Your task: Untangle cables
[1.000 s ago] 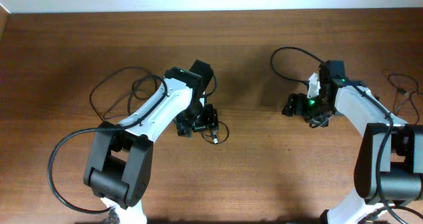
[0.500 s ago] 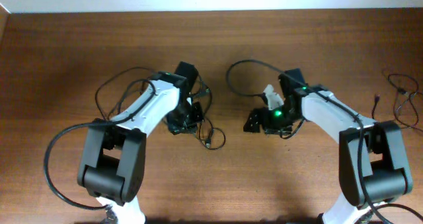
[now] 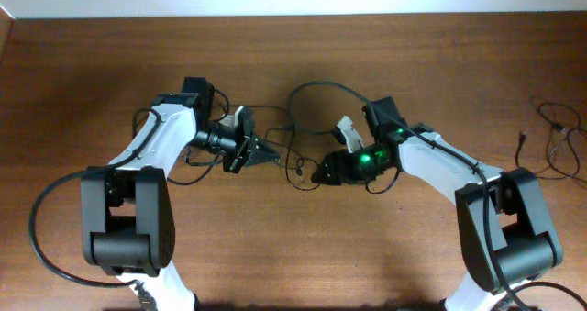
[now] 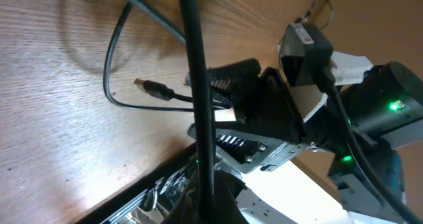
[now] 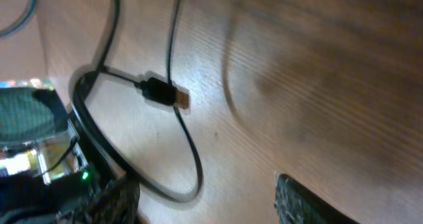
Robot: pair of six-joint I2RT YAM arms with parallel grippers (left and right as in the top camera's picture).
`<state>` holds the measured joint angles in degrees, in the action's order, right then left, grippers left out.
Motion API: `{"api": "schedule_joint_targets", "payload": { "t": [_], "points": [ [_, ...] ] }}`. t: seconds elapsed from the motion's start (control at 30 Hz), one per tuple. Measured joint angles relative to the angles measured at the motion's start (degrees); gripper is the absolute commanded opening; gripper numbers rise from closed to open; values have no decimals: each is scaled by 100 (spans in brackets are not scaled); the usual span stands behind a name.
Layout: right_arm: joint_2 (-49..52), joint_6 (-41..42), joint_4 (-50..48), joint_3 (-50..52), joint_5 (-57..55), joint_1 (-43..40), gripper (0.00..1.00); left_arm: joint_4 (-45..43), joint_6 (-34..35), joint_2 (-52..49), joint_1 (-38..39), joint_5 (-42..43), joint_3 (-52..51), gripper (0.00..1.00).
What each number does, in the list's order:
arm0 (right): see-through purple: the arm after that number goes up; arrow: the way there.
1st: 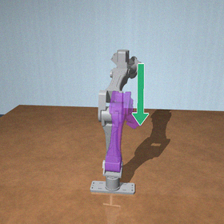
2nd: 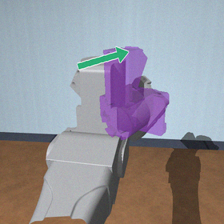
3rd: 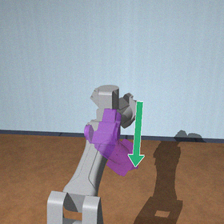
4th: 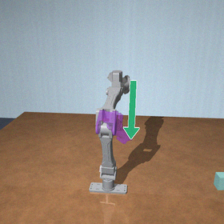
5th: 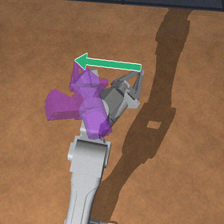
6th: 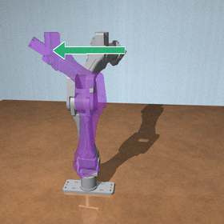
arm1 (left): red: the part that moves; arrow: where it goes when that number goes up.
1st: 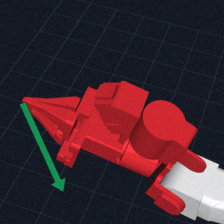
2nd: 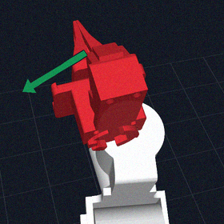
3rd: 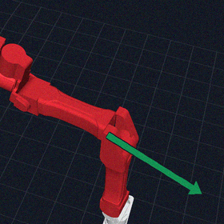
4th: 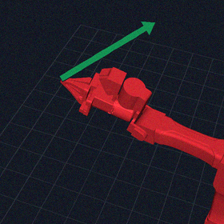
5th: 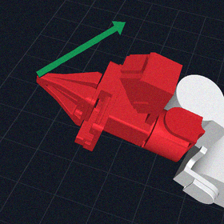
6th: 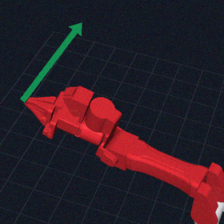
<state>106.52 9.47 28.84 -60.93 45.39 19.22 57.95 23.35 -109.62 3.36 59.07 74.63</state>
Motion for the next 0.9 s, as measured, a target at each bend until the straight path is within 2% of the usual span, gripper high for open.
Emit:
{"api": "schedule_joint_targets", "payload": {
  "t": [0.03,0.07,0.1,0.13,0.17,0.3,0.43,0.63,0.73,0.9],
  "points": [
    [9,33,-262,2,-28,72,61,0,-2,0,0,37,0,0],
    [17,72,-450,4,-72,149,50,0,0,0,0,63,0,0],
    [20,101,-538,4,-138,212,33,4,-2,0,0,76,0,0],
    [20,153,-575,4,-249,271,8,4,-2,0,0,79,0,0],
    [22,201,-623,4,-466,350,4,7,-2,0,0,85,0,0],
    [28,385,-785,2,-734,400,4,9,-2,0,0,74,0,0],
    [31,636,-894,-245,334,116,4,271,-2,0,0,-387,2,0],
    [31,1274,-973,-332,680,31,4,291,-4,0,0,-857,4,0],
    [31,1346,-761,-341,205,31,4,435,-50,0,0,-997,4,0],
    [31,1366,168,-372,-1456,37,4,975,-415,0,-221,-883,7,0]
  ]
}}
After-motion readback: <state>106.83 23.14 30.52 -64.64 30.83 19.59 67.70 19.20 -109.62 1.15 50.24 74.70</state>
